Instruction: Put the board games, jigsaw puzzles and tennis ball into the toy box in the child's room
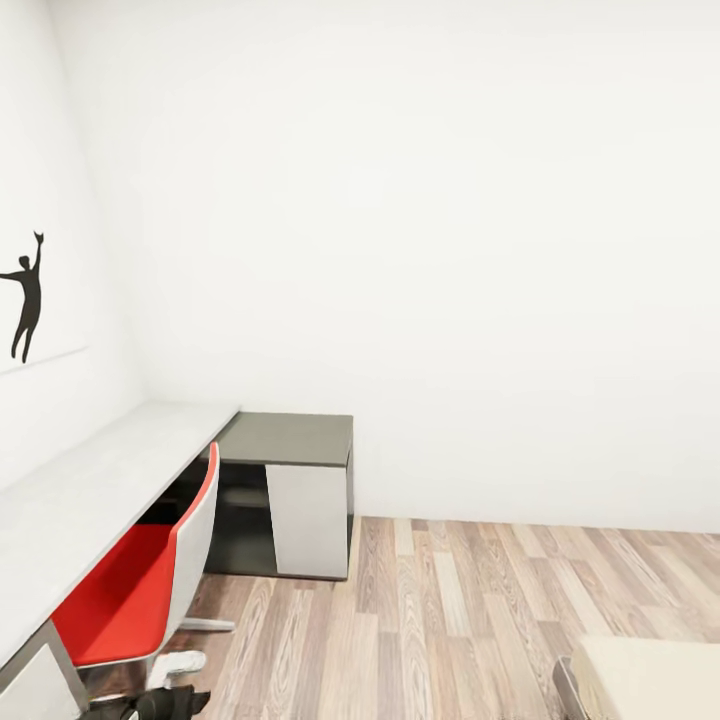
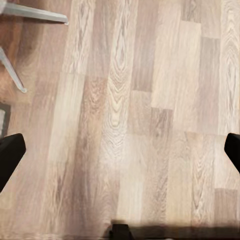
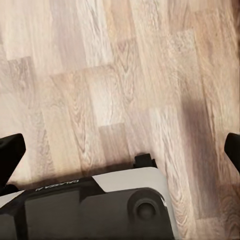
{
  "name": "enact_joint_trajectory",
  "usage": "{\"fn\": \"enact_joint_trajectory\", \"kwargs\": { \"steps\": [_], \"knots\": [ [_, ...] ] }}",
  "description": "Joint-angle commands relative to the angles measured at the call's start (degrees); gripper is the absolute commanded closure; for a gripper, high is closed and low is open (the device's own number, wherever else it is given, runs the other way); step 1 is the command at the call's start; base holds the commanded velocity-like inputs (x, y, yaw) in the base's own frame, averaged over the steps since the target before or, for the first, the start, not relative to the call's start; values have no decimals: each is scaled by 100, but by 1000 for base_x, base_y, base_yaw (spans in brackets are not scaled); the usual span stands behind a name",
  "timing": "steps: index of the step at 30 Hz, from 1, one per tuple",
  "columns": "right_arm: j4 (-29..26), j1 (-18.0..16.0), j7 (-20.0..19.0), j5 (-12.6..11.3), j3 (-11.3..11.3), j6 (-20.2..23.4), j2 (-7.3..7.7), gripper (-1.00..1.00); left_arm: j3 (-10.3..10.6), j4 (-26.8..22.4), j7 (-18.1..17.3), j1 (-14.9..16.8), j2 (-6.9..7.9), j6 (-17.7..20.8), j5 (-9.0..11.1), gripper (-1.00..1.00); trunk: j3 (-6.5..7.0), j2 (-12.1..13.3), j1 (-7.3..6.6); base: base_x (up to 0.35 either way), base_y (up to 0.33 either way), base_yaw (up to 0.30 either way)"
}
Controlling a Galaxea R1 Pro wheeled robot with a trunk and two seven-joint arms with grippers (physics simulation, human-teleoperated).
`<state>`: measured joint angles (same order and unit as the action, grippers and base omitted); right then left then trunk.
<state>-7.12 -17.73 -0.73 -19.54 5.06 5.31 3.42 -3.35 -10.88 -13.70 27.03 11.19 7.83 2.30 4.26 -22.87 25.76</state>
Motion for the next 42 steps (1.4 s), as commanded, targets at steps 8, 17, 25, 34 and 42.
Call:
{"fn": "enact_joint_trajectory", "kwargs": {
  "steps": [8, 17, 25, 34, 42],
  "knots": [
    [554, 4, -2, -57, 235, -540, 35, -100, -35, 865, 647, -275, -86, -823, -16, -100, -77, -5, 2, 0, 0, 0],
    [636, 158, -2, -59, 265, -903, 74, -100, -30, 1001, 788, -696, -323, -1000, -18, -100, -162, -5, 2, 0, 0, 0],
    [644, 483, -1, -67, 267, -1374, 85, -100, -30, 1016, 1152, -959, -368, -1028, -90, -100, -228, -5, 2, 0, 0, 0],
    [650, 672, 0, -69, 275, -1653, 93, -100, -34, 1022, 1672, -1249, -401, -1038, -192, -100, -244, -5, 2, 0, 0, 0],
    [651, 1023, 1, -82, 272, -1681, 108, -100, -36, 1026, 1818, -1657, -426, -1055, -203, -100, -245, -5, 2, 0, 0, 0]
  ]
}}
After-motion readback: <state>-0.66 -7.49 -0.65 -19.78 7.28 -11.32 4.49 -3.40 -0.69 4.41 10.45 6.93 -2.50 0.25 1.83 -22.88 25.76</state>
